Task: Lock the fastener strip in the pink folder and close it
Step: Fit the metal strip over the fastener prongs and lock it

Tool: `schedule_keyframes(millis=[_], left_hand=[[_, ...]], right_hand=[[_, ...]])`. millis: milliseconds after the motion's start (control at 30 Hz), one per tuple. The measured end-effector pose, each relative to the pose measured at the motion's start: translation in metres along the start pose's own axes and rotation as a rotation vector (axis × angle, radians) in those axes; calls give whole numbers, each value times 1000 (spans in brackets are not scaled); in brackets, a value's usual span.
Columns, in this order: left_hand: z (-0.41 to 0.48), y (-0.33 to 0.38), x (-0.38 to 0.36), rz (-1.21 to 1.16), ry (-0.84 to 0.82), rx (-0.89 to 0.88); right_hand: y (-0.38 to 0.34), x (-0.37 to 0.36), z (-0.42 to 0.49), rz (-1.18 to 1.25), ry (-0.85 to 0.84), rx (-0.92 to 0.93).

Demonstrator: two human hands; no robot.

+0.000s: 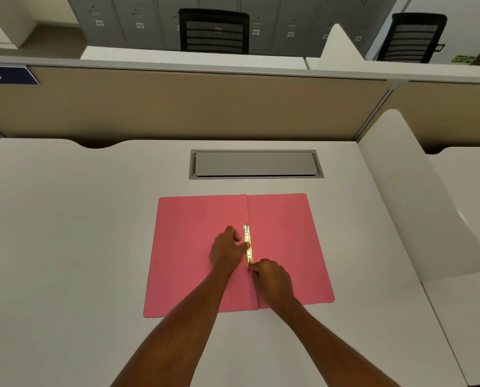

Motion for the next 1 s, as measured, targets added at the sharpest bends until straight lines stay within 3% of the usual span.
schedule_keyframes(millis=[133,233,333,600,1000], left_hand=[[-3,6,0,55,17,-78],[-10,14,4,312,102,-264],[-14,8,1,399,69,-348],[-13,1,-12,512,-145,-424],[-12,-5,-14,566,-172,-391]], right_hand=[[1,2,-1,35,11,-5],[1,2,0,47,6,-12],[3,2,0,42,8,-15],[4,0,0,54,-1,-21],[6,-1,-2,-6,17,-27]])
Point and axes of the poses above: each hand's wrist, its own z-axis towards the middle knuckle, its own x-axis out of the back of the hand, y = z × x, the point moved 8 cm from there along z, towards the middle knuckle, and after that the axes turned 1 degree about z, right-handed, at the moved point
